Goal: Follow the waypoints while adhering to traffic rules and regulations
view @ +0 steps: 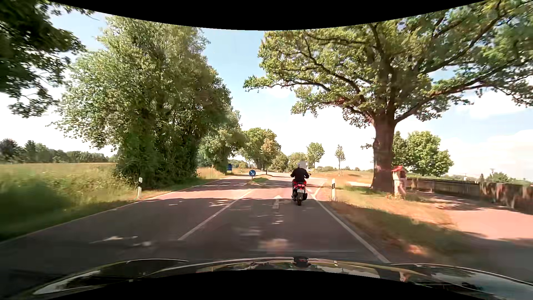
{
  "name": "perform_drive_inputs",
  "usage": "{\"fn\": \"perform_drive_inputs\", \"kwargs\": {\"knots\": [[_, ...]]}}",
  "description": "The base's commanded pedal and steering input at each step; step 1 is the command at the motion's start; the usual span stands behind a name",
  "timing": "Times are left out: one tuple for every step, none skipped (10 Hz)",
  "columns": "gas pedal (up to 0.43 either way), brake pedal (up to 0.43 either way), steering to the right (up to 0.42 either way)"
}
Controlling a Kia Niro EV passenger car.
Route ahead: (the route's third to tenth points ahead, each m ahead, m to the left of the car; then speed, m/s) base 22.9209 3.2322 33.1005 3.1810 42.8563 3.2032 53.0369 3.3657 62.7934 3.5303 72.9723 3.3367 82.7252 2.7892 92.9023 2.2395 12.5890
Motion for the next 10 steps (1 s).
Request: {"fn": "perform_drive_inputs", "kwargs": {"knots": [[0.209, 0.006, 0.006], [0.209, 0.006, 0.006], [0.209, 0.006, 0.006], [0.209, 0.006, 0.006], [0.209, 0.006, 0.007], [0.209, 0.006, 0.007], [0.209, 0.006, 0.007], [0.209, 0.006, 0.007], [0.209, 0.006, 0.007], [0.209, 0.006, 0.007]]}}
